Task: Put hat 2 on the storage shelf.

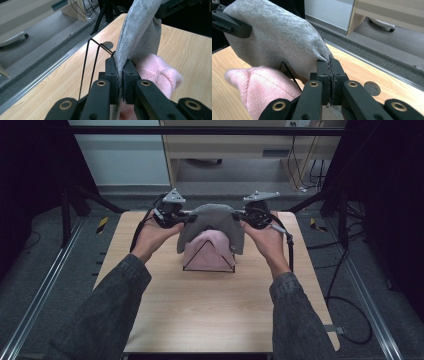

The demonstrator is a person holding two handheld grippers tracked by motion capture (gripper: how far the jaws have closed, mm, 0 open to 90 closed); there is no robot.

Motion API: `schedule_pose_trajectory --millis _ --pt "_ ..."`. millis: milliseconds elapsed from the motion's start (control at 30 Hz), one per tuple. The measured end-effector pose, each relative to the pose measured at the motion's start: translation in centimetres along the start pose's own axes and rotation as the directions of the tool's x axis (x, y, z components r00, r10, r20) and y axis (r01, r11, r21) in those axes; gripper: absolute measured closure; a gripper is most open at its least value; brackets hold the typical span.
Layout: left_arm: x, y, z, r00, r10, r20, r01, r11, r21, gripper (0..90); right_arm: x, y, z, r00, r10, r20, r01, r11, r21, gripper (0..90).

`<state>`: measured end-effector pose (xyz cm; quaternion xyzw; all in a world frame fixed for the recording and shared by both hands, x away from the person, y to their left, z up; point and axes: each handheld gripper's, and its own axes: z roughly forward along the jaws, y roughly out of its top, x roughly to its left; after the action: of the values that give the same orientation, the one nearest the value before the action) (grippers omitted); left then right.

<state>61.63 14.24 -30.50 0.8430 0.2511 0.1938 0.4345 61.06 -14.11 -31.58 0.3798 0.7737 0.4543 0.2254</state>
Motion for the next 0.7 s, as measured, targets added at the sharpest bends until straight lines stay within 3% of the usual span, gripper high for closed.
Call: schedule_pose_trajectory --millis 200,700 --pt "0.2 -0.3 0.0 0.9997 -0.022 0.008 0.022 0.9997 -0.013 84.8 0.2 -0.3 0.4 1.0 -0.002 -0.001 0.002 1.0 0.012 88.6" --pt "0.6 -2.4 1.9 0.9983 -0.059 0.005 0.058 0.9976 0.036 83.6 0.7 -2.3 2.2 1.0 0.001 0.004 -0.002 0.997 0.08 88.6"
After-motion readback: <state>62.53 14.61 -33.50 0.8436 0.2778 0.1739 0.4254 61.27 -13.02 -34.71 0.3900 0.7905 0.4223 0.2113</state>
